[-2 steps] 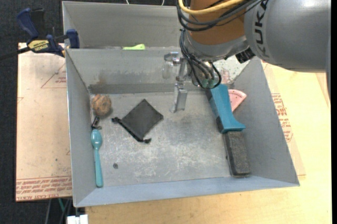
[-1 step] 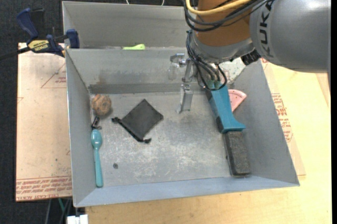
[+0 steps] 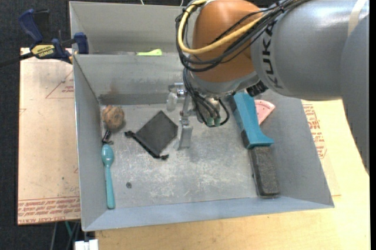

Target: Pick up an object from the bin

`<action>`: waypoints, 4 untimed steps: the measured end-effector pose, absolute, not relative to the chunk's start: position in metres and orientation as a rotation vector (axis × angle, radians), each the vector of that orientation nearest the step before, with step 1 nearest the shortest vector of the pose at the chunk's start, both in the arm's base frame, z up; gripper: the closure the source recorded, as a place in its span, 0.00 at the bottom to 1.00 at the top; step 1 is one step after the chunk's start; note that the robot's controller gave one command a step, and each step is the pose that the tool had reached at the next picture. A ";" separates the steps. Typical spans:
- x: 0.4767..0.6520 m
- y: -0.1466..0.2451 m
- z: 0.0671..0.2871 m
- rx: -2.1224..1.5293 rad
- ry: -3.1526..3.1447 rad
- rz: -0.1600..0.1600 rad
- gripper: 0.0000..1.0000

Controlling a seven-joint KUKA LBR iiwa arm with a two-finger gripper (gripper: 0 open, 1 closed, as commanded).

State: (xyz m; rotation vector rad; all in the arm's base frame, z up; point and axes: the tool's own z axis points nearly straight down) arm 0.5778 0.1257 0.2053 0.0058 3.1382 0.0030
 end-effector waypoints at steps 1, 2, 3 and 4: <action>0.557 0.136 0.177 -0.126 3.132 0.007 0.00; 0.544 0.153 0.161 -0.050 3.138 0.006 0.00; 0.573 0.136 0.103 -0.127 3.128 0.005 0.00; 0.577 0.109 0.083 -0.018 3.138 0.012 0.00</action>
Offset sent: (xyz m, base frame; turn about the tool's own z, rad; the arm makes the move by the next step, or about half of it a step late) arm -0.0432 0.0463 -0.0530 -0.0054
